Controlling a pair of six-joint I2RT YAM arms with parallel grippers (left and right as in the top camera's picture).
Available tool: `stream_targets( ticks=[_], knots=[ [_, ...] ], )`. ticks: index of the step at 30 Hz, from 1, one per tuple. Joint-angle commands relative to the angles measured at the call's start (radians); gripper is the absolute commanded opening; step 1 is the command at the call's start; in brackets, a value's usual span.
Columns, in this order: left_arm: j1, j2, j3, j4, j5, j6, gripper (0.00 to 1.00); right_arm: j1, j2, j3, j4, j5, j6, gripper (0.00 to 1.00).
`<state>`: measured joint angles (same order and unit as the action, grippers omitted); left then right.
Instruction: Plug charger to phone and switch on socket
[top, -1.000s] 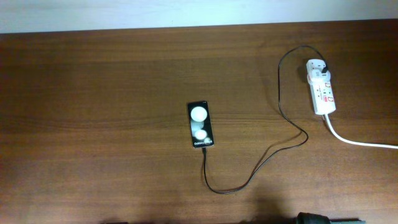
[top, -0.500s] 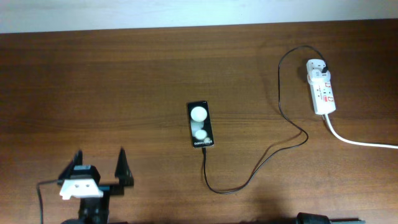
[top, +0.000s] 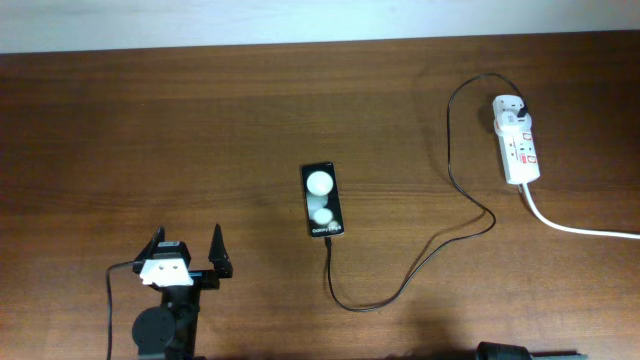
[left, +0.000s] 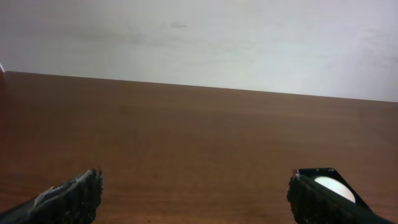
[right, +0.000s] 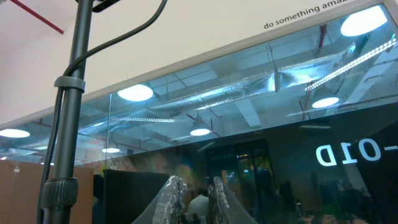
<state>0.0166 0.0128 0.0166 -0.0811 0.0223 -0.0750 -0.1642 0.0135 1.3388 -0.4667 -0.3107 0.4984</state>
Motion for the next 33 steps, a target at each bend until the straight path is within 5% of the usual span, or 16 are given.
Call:
stream_targets(
  ticks=[1,19,22,24,27,30,33],
  knots=[
    [0.004,-0.001,-0.007,0.001,0.008,-0.006,0.99,0.007,-0.008,0.002,-0.003,0.005,0.008,0.19],
    [0.006,-0.008,-0.007,0.001,0.008,-0.005,0.99,0.031,-0.008,0.084,-0.08,0.009,0.007,0.23],
    [0.006,-0.007,-0.007,0.001,0.008,0.152,0.99,0.031,-0.008,0.067,-0.079,0.008,0.008,0.23],
    [0.006,-0.007,-0.007,0.001,0.008,0.152,0.99,0.031,-0.008,0.066,-0.078,0.008,0.007,0.26],
    [0.006,-0.007,-0.007,0.001,0.008,0.152,0.99,0.017,-0.008,0.033,-0.013,0.009,0.007,0.55],
    [0.006,-0.007,-0.007,0.001,0.008,0.152,0.99,0.018,-0.008,-0.093,0.153,0.009,0.007,0.99],
    [0.006,-0.007,-0.007,0.001,0.008,0.152,0.99,0.018,-0.006,-0.334,0.367,0.016,0.008,0.99]
  ],
)
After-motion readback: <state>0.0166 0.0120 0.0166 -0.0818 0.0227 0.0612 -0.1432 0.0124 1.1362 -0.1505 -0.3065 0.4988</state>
